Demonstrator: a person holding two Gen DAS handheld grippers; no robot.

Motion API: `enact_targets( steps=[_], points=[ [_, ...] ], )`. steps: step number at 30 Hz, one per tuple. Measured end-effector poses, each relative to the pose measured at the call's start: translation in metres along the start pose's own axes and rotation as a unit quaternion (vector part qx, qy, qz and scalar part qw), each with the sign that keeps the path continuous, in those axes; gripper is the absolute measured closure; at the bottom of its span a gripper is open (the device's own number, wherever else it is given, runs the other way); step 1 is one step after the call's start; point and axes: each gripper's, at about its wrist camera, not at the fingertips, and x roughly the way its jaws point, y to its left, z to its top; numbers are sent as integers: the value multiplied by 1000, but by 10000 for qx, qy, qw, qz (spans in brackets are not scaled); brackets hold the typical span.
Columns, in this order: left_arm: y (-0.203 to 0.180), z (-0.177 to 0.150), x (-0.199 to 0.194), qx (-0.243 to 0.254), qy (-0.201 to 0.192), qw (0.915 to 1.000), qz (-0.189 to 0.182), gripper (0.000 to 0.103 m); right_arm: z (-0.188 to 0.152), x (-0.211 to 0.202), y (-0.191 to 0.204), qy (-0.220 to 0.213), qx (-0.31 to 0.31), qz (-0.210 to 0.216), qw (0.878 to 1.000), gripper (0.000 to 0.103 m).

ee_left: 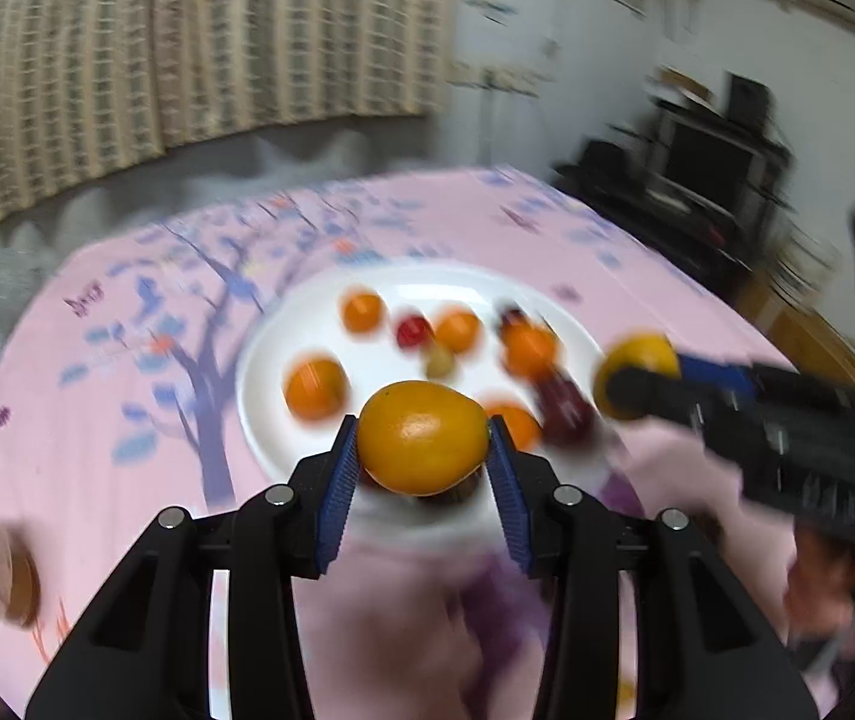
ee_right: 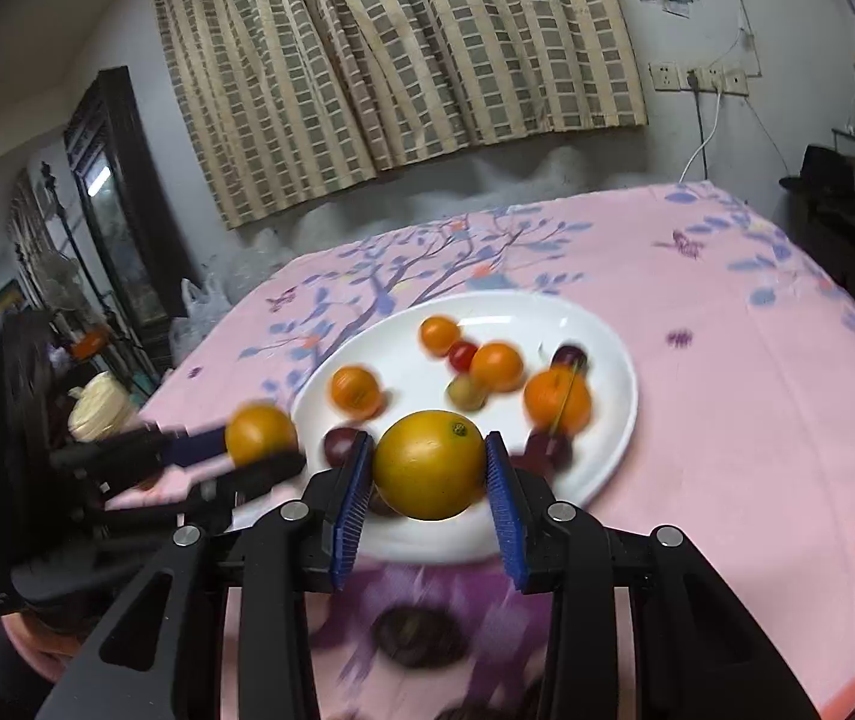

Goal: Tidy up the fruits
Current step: 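Grasp a yellow fruit with the right tool while the left tool grasps an orange, then open both tools over the white plate to drop the fruits, then grasp a brown mangosteen with the right tool while the left tool grasps a small yellow fruit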

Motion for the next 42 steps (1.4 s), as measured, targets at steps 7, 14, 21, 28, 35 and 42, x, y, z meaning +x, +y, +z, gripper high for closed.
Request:
enact_targets(
  steps=[7,14,21,28,35,42],
  points=[
    [10,27,43,-436,126,9983,374,41,18,46,-22,172,9,-359,9992,63],
    [16,23,-10,-426,-325,9947,875,5,9,9,-11,112,-98,36,9999,52],
    [39,-24,-43,-736,-234,9901,1168,5,-35,5,26,870,-1053,116,9906,51],
    [55,-60,-48,-1094,201,9874,1129,5,-62,22,38,1481,-1417,-11,9788,51],
    [49,-62,-50,-941,136,9888,1149,5,-79,36,42,1851,-1615,-158,9692,51],
    [41,-61,-47,-774,162,9900,1171,5,-81,37,40,1838,-1696,-266,9679,61]
  ],
)
